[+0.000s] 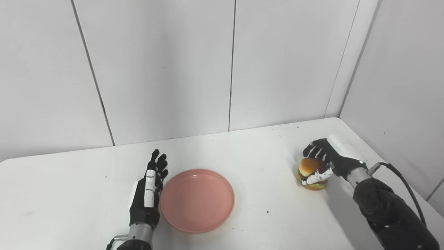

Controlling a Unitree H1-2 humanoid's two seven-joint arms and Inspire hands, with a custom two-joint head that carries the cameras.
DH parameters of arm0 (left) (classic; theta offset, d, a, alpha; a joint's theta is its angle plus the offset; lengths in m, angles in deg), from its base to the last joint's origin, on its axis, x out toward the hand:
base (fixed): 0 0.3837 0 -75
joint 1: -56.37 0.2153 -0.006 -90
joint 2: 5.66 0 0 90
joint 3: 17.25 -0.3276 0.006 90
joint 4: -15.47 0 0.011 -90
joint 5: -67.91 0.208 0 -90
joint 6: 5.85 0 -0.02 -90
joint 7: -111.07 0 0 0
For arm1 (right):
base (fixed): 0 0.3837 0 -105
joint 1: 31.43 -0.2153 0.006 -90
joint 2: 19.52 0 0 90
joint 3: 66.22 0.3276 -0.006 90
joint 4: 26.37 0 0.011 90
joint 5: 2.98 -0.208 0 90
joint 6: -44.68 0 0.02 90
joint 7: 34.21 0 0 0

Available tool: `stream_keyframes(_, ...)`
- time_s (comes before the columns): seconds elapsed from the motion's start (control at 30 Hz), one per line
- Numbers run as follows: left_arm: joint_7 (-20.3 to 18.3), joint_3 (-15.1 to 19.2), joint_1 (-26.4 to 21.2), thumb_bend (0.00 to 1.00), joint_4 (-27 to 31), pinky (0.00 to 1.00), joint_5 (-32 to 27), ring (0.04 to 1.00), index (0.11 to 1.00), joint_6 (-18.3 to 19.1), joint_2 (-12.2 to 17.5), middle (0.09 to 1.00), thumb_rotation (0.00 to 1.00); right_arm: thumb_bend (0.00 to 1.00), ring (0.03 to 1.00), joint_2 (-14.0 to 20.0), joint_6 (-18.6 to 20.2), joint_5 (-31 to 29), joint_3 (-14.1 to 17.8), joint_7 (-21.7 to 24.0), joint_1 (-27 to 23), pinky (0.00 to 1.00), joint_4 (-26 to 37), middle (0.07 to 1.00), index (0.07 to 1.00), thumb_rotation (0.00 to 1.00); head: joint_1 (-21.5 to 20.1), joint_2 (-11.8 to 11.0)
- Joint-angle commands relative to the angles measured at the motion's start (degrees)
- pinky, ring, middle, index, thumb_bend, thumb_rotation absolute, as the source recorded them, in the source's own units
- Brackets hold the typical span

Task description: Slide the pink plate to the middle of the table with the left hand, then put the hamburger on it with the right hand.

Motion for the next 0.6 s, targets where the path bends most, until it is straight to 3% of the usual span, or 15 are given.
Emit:
stream_keyframes(0.0, 0.0, 0.3, 4.4, 0.68, -2.2, 0.98, 0.0, 0.975, 0.958, 0.8, 0.7, 0.960, 1.00, 0.52, 0.438, 0.9, -1.5, 0.9, 1.1, -2.8, -2.5, 0.38, 1.6, 0.467, 0.514, 0.00, 0.3, 0.1)
stream_keyframes(0.27, 0.4, 0.3, 4.6, 0.68, -2.1, 0.98, 0.1, 0.967, 0.952, 1.0, 0.4, 0.951, 1.00, 0.52, 0.384, -0.7, -3.4, 0.8, 0.8, -5.5, -2.2, 0.32, 4.8, 0.448, 0.518, 0.00, 2.0, 0.4)
stream_keyframes(0.4, 0.8, 0.0, 4.8, 0.69, -1.7, 0.97, 0.5, 0.969, 0.952, 1.3, 0.0, 0.955, 1.00, 0.52, 0.378, -1.7, -3.0, 0.6, 0.5, -5.0, -2.5, 0.31, 8.2, 0.446, 0.521, 0.00, 4.8, 0.8)
stream_keyframes(0.57, 1.6, -0.4, 4.8, 0.72, -1.5, 0.99, 1.1, 0.974, 0.954, 2.1, -0.9, 0.955, 1.00, 0.52, 0.374, -3.6, -6.3, -1.2, -0.6, -4.6, -4.1, 0.30, 11.0, 0.450, 0.519, 0.00, 8.4, 1.0)
